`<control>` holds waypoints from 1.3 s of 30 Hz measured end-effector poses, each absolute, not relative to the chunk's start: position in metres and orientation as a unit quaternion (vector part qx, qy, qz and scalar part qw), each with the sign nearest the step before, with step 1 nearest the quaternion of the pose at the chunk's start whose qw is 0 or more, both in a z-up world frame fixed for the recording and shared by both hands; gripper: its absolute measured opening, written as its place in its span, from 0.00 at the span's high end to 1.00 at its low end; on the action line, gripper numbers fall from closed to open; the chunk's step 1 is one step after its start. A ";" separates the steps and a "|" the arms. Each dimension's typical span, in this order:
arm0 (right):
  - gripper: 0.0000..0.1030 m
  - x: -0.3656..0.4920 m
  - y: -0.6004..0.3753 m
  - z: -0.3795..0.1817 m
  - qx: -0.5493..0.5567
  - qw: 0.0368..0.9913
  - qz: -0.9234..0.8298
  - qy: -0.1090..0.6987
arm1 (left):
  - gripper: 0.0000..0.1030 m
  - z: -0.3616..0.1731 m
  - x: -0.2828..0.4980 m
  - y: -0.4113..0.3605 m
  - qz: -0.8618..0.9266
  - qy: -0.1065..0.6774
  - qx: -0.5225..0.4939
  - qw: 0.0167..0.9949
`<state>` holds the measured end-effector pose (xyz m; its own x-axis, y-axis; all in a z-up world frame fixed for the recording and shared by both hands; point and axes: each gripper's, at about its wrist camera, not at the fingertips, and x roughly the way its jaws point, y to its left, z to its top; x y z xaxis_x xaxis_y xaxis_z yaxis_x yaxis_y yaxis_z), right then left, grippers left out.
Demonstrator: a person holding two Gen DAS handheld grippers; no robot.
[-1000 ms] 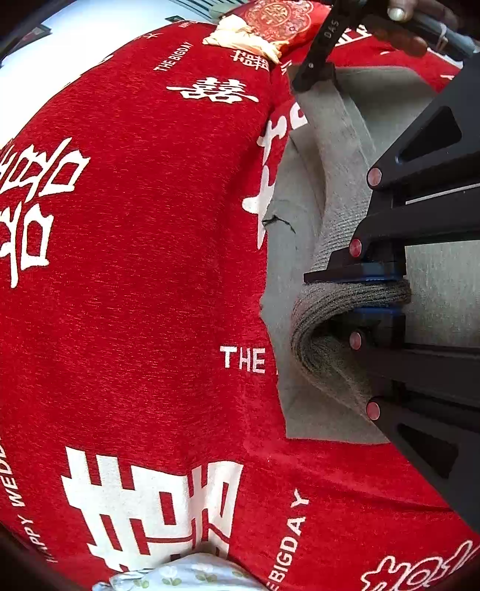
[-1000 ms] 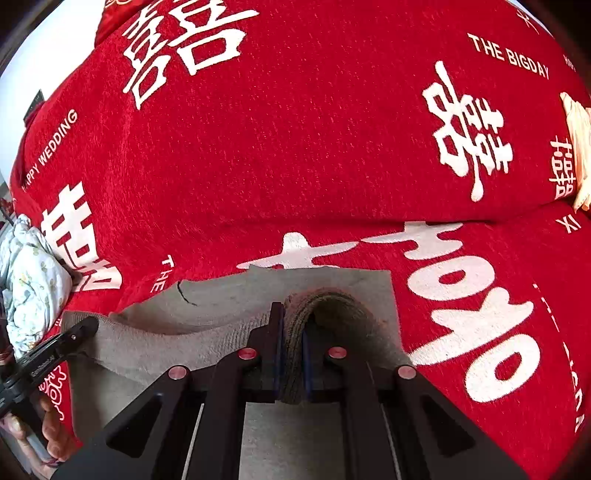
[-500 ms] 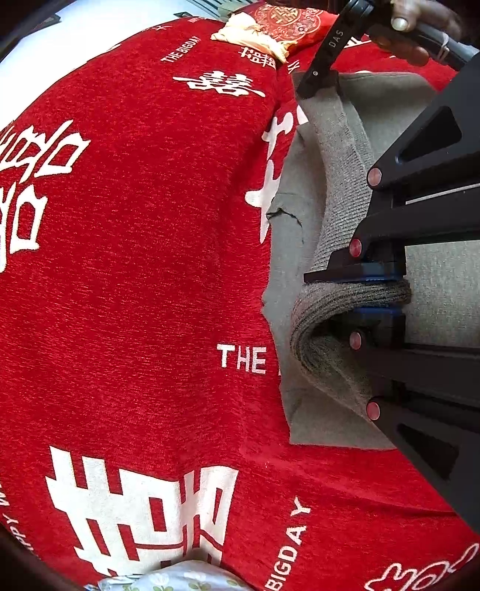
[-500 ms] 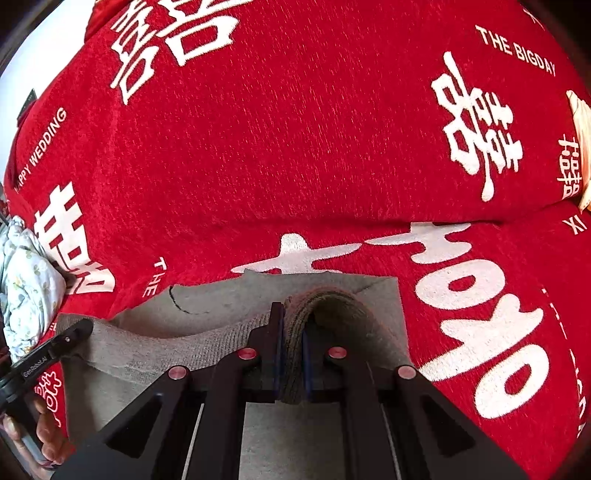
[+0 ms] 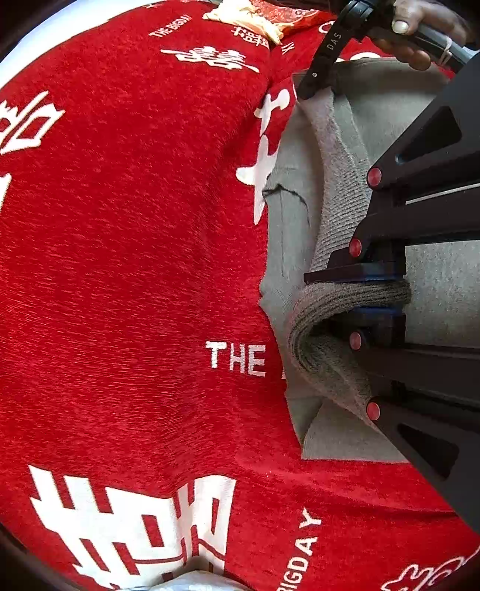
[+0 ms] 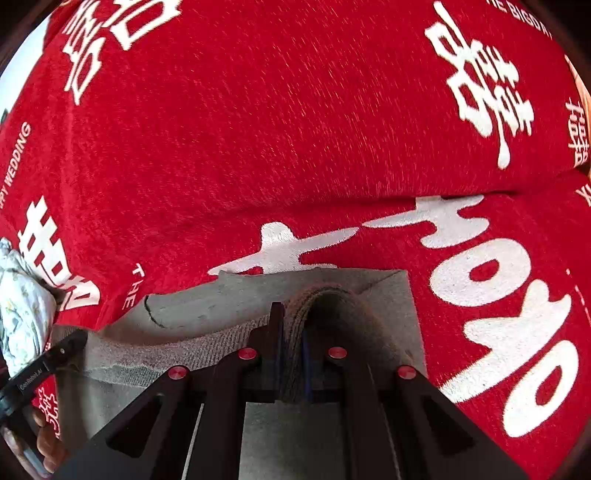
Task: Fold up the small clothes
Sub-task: 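Lay the folded hem down near the collar with both tools, then open both tools and release the hem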
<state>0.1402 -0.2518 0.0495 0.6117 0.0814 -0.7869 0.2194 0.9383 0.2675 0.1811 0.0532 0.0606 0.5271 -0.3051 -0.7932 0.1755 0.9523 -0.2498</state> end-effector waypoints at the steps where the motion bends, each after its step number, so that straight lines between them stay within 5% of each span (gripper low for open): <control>1: 0.91 0.142 -0.252 0.047 0.172 0.880 -0.039 0.442 | 0.90 0.058 0.183 0.053 -0.137 0.471 -0.071 0.869; 20: 0.82 0.161 -0.276 0.014 0.259 0.852 -0.024 0.454 | 0.89 0.018 0.208 0.060 -0.131 0.545 -0.138 0.817; 24: 0.63 0.161 -0.276 0.016 0.259 0.858 -0.024 0.442 | 0.89 0.015 0.211 0.066 -0.136 0.552 -0.175 0.804; 26: 0.28 0.158 -0.278 0.021 0.264 0.865 -0.031 0.426 | 0.89 0.014 0.212 0.073 -0.144 0.547 -0.207 0.798; 27: 0.24 0.154 -0.280 0.024 0.267 0.869 -0.038 0.414 | 0.89 0.013 0.212 0.078 -0.151 0.545 -0.227 0.793; 33: 0.24 0.145 -0.273 0.043 0.239 0.884 -0.036 0.400 | 0.89 0.023 0.212 0.086 -0.182 0.523 -0.250 0.794; 35: 0.24 0.144 -0.263 0.049 0.214 0.891 -0.032 0.399 | 0.47 0.032 0.209 0.087 -0.201 0.506 -0.265 0.796; 36: 0.24 0.144 -0.256 0.051 0.200 0.894 -0.026 0.401 | 0.00 0.034 0.207 0.088 -0.212 0.499 -0.275 0.794; 39: 0.24 0.144 -0.221 0.058 0.140 0.904 0.010 0.403 | 0.01 0.039 0.206 0.087 -0.207 0.484 -0.268 0.807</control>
